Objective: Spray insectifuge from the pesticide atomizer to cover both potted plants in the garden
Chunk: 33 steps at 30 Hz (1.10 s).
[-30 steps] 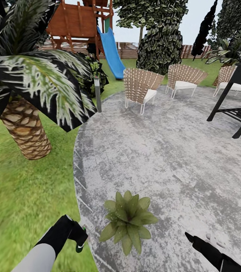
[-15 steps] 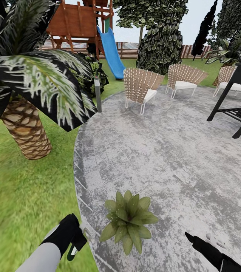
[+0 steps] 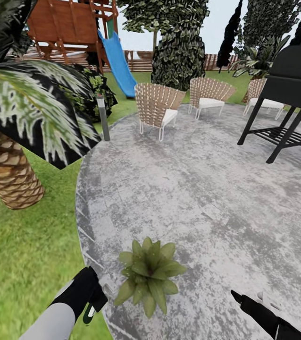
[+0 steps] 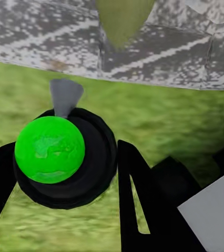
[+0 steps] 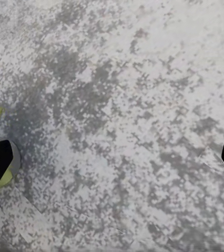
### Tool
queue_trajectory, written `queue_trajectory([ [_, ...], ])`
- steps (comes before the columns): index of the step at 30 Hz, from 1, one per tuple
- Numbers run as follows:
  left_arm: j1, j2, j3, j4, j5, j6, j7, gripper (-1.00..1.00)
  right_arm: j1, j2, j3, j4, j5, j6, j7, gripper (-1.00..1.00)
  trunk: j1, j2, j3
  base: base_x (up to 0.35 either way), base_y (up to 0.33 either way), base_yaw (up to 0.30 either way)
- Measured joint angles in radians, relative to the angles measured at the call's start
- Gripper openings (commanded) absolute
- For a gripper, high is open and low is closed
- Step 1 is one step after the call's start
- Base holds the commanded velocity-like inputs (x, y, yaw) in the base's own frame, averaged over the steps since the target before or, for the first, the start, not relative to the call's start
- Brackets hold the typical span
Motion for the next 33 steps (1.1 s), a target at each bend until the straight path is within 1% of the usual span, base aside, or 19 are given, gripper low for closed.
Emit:
queue_trajectory([
  [6,0.000,0.000,-0.001,-0.012,0.000,0.000,0.000,-1.00,0.000,0.000,0.000,0.000,0.000,0.000,0.000,1.00,0.000,0.000,-0.002,0.096,0.111,-0.096],
  [11,0.000,0.000,-0.001,-0.013,0.000,0.000,0.000,-1.00,0.000,0.000,0.000,0.000,0.000,0.000,0.000,1.00,0.000,0.000,-0.004,0.005,0.006,-0.004],
  [21,0.000,0.001,-0.001,-0.011,-0.001,0.000,-0.001,-1.00,0.000,0.000,0.000,0.000,0.000,0.000,0.000,1.00,0.000,0.000,-0.018,0.000,0.000,0.000],
  [29,0.001,0.002,-0.001,-0.005,-0.003,0.001,-0.001,-1.00,0.000,0.000,0.000,-0.001,0.000,0.000,0.000,1.00,0.000,0.000,-0.019,0.000,0.000,0.000],
  [31,0.003,0.003,-0.001,0.025,-0.003,0.002,-0.002,-1.00,0.000,0.000,0.000,-0.002,0.000,0.000,0.000,1.00,0.000,0.000,-0.020,0.000,0.000,0.000],
  [33,0.003,0.014,-0.001,0.076,-0.006,-0.001,-0.001,-1.00,0.000,0.000,0.000,-0.002,0.000,0.000,0.000,1.00,0.000,0.000,-0.020,0.000,0.000,0.000],
])
